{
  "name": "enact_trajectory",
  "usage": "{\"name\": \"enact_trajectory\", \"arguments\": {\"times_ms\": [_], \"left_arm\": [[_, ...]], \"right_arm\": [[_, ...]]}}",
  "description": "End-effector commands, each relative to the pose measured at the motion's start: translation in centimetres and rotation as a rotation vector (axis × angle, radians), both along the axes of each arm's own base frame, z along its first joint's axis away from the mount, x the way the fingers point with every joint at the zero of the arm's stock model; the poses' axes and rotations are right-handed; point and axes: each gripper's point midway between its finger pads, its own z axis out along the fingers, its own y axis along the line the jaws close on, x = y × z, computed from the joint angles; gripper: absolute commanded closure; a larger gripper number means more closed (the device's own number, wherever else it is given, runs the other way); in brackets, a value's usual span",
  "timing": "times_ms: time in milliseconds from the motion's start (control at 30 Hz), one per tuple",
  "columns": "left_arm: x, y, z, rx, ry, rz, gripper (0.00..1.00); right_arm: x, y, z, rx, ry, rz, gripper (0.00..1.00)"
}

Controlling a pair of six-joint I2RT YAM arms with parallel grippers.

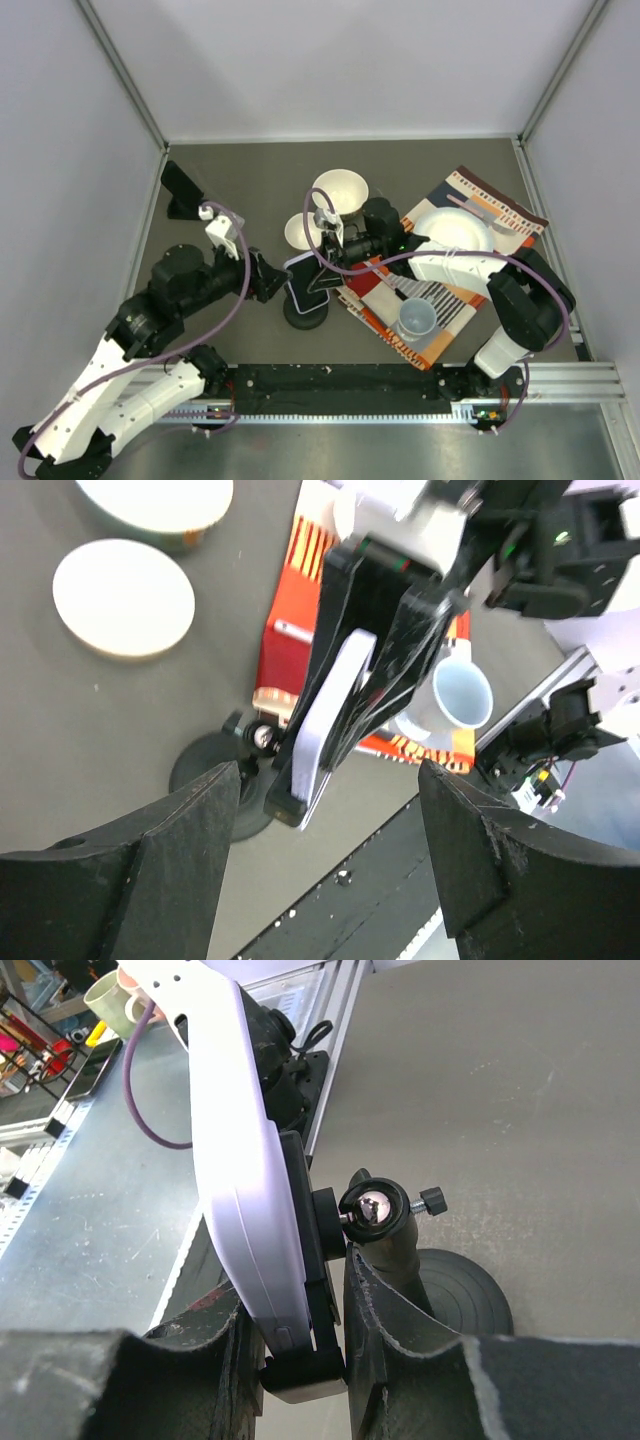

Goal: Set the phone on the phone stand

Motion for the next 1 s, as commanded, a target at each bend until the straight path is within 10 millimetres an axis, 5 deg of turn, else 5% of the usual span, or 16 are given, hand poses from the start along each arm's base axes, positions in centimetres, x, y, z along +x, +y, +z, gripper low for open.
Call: {"name": "enact_trajectory", "arguments": {"times_ms": [0, 267, 400, 533, 633, 700, 733, 767, 967], "left_arm": [[0.4, -0.3, 2.3, 0.064, -0.034, -0.050, 0.23], [1.1, -2.8, 1.7, 0.108, -0.025, -0.199, 0.27], [1.3, -3.9, -0.1, 0.115, 0.028, -0.251, 0.32], [2.2, -3.9, -1.2, 0.128, 0.044, -0.239, 0.49], [2.5, -4.1, -1.3, 0.124, 0.040, -0.245, 0.77], [2.7, -3.9, -1.6, 0.144, 0.041, -0.237, 1.00], [2.7, -3.6, -1.9, 0.163, 0.050, -0.231, 1.00], [2.8, -3.1, -2.0, 0.179, 0.047, -0.211, 1.00], [3.9, 3.4, 0.3, 0.286, -0.061, 0.104, 1.00]], "right_arm": [[-1.1, 0.3, 1.1, 0.000, 0.009, 0.050, 1.00], [-1.3, 0.1, 1.6, 0.006, -0.009, 0.053, 1.00], [-1.4, 0.0, 1.6, 0.002, -0.011, 0.053, 1.00], [-1.6, -0.1, 1.4, -0.006, -0.013, 0.058, 1.00], [-1.7, 0.0, 1.4, -0.010, -0.018, 0.054, 1.00], [-1.3, 0.1, 1.4, -0.014, -0.017, 0.020, 0.85], [-1.1, 0.2, 1.8, -0.005, -0.020, 0.000, 0.74], [-0.4, 0.5, 2.1, -0.007, -0.011, -0.063, 0.40], [1.4, -0.7, 6.6, 0.022, 0.003, -0.295, 0.01]]}}
